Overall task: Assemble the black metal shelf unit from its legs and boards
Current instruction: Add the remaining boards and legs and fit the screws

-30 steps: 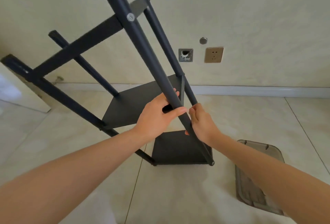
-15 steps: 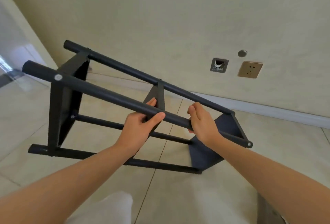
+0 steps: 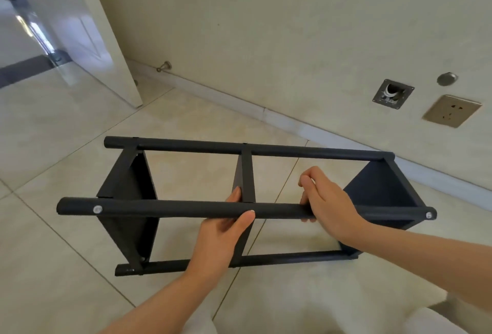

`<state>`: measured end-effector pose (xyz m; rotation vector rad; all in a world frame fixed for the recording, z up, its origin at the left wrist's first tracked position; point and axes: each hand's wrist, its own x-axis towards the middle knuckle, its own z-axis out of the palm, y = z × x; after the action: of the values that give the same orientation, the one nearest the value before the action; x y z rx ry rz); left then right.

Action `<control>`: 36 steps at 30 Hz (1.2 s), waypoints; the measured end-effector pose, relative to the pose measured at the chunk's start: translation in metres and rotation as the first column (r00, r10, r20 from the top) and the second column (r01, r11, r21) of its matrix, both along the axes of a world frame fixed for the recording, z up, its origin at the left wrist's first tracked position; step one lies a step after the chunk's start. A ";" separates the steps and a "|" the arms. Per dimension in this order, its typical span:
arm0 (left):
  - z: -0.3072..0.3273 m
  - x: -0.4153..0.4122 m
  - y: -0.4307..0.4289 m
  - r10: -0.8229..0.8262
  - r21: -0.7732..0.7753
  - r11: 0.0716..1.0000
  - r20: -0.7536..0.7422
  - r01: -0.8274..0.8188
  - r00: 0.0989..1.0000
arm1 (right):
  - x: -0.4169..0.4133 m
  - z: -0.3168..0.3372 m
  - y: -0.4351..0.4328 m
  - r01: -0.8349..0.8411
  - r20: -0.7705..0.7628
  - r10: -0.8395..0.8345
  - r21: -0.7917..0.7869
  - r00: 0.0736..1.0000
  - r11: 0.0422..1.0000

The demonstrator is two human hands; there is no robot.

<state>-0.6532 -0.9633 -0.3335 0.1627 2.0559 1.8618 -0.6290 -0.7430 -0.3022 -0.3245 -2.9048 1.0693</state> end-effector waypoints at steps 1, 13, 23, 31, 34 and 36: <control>-0.005 0.001 -0.002 0.006 0.007 1.000 0.008 -0.006 1.000 | 0.001 -0.002 -0.002 0.002 0.000 -0.002 0.004 1.000 1.000; -0.038 0.009 -0.027 0.085 0.039 0.995 0.084 -0.089 0.993 | 0.007 -0.013 -0.030 -0.059 0.021 0.059 0.033 0.998 0.998; -0.026 0.014 -0.032 0.178 -0.329 0.931 0.039 -0.156 0.983 | 0.008 -0.015 -0.026 -0.094 0.078 0.090 0.045 0.993 0.995; 0.011 0.004 -0.049 -0.273 -0.921 0.380 -0.197 -0.083 0.942 | 0.015 -0.017 -0.026 -0.147 0.088 0.140 0.070 0.986 0.987; 0.030 -0.002 -0.048 -0.463 -0.911 0.303 -0.396 -0.279 0.793 | 0.014 -0.016 -0.024 -0.192 0.106 0.182 0.100 0.978 0.976; 0.038 -0.007 -0.048 -0.515 -0.872 0.336 -0.486 -0.356 0.706 | 0.013 -0.014 -0.023 -0.240 0.135 0.221 0.143 0.966 0.960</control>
<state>-0.6599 -1.0118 -0.2958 0.7545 3.2055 0.0910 -0.6159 -0.7665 -0.3159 -0.0437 -3.1713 0.8602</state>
